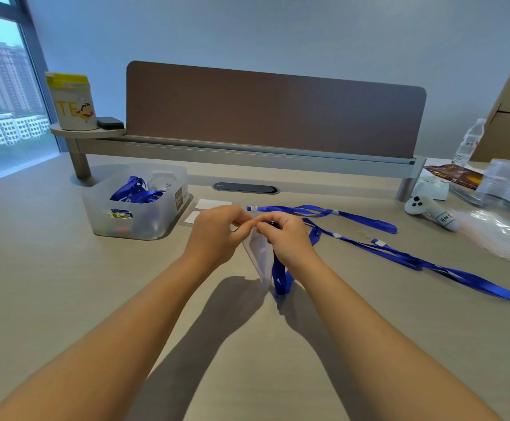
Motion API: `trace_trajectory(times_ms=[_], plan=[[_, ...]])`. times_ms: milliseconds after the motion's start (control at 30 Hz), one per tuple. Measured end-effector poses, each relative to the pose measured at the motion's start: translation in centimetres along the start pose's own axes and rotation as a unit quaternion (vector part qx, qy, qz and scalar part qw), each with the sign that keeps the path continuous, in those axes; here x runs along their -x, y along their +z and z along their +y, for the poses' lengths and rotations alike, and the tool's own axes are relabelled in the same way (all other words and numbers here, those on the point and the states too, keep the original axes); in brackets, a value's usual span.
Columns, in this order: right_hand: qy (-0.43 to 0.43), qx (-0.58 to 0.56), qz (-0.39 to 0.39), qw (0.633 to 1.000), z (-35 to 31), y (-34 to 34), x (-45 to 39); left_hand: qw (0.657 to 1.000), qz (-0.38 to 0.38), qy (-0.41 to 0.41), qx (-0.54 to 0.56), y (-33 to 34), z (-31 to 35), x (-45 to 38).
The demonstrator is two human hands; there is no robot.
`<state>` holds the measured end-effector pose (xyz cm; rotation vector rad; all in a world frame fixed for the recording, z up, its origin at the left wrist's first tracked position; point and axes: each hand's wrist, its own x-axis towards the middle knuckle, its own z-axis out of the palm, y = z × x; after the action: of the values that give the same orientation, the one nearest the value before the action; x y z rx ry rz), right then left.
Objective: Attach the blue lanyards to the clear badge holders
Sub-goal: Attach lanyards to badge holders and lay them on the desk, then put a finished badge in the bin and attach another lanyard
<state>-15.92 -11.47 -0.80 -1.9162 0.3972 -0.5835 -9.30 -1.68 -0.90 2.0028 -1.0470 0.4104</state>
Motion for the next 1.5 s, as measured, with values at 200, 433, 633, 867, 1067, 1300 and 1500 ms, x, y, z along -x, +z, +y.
trace_trajectory(times_ms=[200, 433, 633, 867, 1067, 1300, 1500], plan=[[-0.016, 0.004, 0.000, 1.000, 0.0, 0.5, -0.1, 0.999, 0.016, -0.029, 0.042, 0.0, -0.1, -0.1], [-0.032, 0.027, -0.001, 0.999, -0.1, 1.0, -0.4, 0.991, 0.018, -0.074, 0.113, -0.3, -0.3, -0.2], [-0.004, -0.013, -0.004, 1.000, -0.8, 0.1, -1.0, 0.988, -0.013, -0.080, 0.134, -0.6, -0.6, -0.7], [0.097, -0.166, 0.004, 0.981, -0.5, -0.3, -1.5, 0.965, -0.109, -0.129, 0.199, -0.3, -0.6, -0.2], [0.134, -0.263, -0.018, 0.955, -0.4, -0.6, -1.4, 0.974, -0.039, -0.156, 0.162, 0.7, -1.6, -0.1], [0.134, -0.174, -0.025, 0.975, 0.3, -0.9, -1.7, 0.984, 0.067, -0.104, 0.126, 0.9, -2.3, -0.5], [0.069, 0.016, -0.027, 0.997, 0.3, -0.7, -1.6, 0.994, 0.074, -0.042, 0.067, 0.9, -2.8, -0.4]])
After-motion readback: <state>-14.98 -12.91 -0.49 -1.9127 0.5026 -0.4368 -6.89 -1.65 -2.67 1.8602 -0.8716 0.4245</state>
